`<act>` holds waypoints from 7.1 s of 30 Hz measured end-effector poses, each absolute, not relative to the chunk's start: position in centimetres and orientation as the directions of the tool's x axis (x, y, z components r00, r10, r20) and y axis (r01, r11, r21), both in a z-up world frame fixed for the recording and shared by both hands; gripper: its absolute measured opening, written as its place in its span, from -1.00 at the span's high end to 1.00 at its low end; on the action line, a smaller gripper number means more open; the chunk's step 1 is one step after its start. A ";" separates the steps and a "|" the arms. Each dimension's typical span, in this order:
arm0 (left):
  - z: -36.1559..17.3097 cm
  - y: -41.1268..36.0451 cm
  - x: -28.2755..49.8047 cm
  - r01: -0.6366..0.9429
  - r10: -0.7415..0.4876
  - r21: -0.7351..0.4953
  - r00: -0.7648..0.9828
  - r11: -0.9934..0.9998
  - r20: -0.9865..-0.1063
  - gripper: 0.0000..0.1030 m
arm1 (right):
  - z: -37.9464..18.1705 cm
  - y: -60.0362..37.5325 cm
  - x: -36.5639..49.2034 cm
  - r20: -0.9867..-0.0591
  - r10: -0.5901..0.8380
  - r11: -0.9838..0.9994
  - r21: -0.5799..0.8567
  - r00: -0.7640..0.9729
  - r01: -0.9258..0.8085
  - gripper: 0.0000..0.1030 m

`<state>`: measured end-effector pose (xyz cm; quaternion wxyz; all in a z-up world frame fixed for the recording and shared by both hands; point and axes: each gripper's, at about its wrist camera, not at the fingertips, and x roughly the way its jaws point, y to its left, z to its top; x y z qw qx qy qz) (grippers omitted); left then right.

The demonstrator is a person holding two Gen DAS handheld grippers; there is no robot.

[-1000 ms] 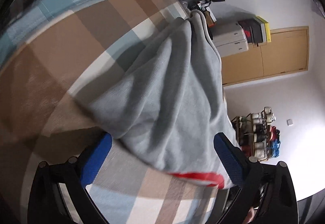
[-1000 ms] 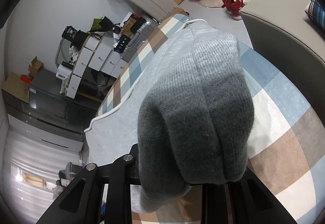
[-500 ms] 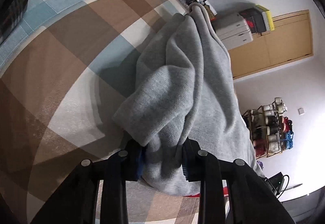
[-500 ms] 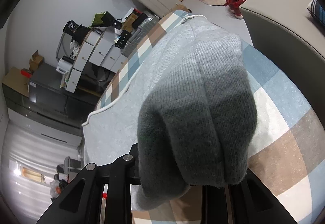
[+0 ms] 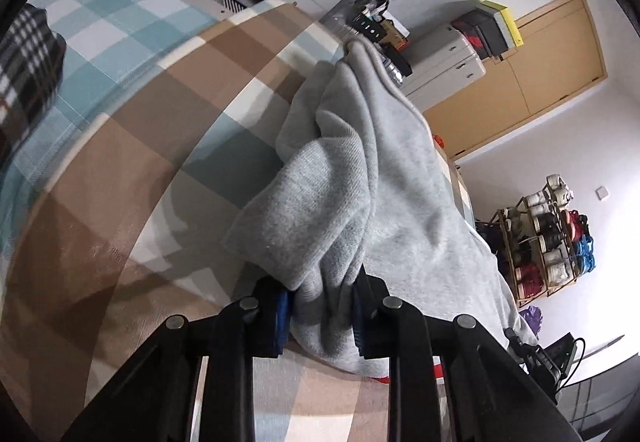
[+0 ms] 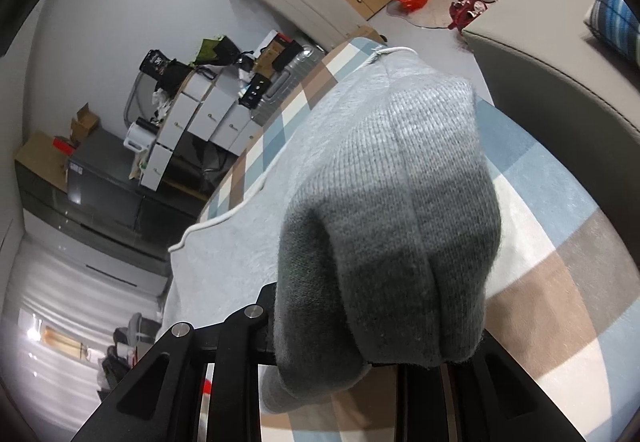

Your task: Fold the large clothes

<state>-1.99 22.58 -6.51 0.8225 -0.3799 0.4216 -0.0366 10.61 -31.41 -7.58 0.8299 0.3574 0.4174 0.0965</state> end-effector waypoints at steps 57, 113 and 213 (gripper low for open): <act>-7.9 21.6 -2.0 -0.284 0.045 -0.172 0.622 0.943 -0.782 -0.13 | -4.9 -2.6 14.1 -0.817 -0.042 0.676 -0.448 0.576 -0.585 -1.00; -8.9 20.2 -3.2 -0.227 -0.204 -0.393 0.572 0.891 -0.794 -0.13 | -8.2 -6.9 18.1 -0.968 0.128 0.584 -0.103 0.216 -0.806 0.68; -7.8 -2.9 -0.5 0.443 -0.438 -0.235 0.440 0.865 -0.784 -0.24 | -4.1 -32.4 2.8 -0.613 0.352 0.848 0.529 0.707 0.038 0.53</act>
